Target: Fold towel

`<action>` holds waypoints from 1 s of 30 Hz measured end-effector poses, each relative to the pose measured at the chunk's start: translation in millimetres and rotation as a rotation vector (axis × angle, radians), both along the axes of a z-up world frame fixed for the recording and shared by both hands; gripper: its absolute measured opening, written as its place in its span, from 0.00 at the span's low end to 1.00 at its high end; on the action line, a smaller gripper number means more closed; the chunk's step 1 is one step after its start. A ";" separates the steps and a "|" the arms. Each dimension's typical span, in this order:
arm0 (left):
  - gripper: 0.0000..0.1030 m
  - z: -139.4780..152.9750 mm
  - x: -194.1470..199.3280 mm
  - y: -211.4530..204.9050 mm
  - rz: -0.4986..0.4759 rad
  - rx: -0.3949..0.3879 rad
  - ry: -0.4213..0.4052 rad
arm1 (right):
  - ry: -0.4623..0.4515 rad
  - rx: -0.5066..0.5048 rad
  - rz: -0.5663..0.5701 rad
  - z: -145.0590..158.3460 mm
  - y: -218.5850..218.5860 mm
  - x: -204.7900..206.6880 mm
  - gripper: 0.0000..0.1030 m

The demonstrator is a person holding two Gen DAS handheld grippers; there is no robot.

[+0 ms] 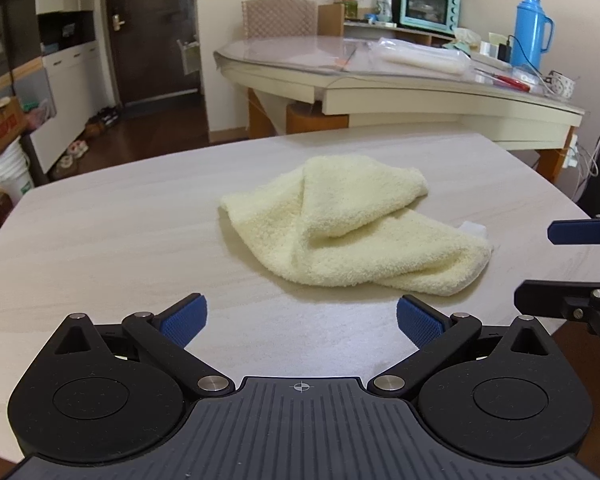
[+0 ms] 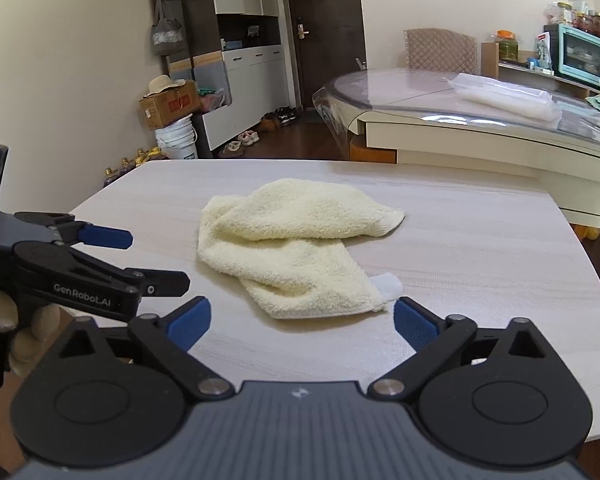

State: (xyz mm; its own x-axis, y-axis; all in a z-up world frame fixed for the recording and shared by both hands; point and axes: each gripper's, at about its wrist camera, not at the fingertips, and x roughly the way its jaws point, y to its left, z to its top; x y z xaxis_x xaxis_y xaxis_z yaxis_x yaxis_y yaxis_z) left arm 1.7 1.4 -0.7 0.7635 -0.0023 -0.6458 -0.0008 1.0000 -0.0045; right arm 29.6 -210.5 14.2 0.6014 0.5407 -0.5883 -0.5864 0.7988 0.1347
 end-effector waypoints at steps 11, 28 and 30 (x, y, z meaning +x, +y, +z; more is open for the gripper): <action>1.00 -2.5 10.7 10.3 -0.001 0.026 0.026 | 0.022 -0.026 0.011 3.0 12.3 13.2 0.89; 1.00 -11.1 15.9 12.3 -0.010 0.014 0.030 | 0.018 -0.023 0.002 3.4 15.0 14.6 0.90; 1.00 -8.1 14.3 14.3 -0.006 0.011 0.030 | 0.016 -0.026 -0.001 3.7 15.6 15.1 0.90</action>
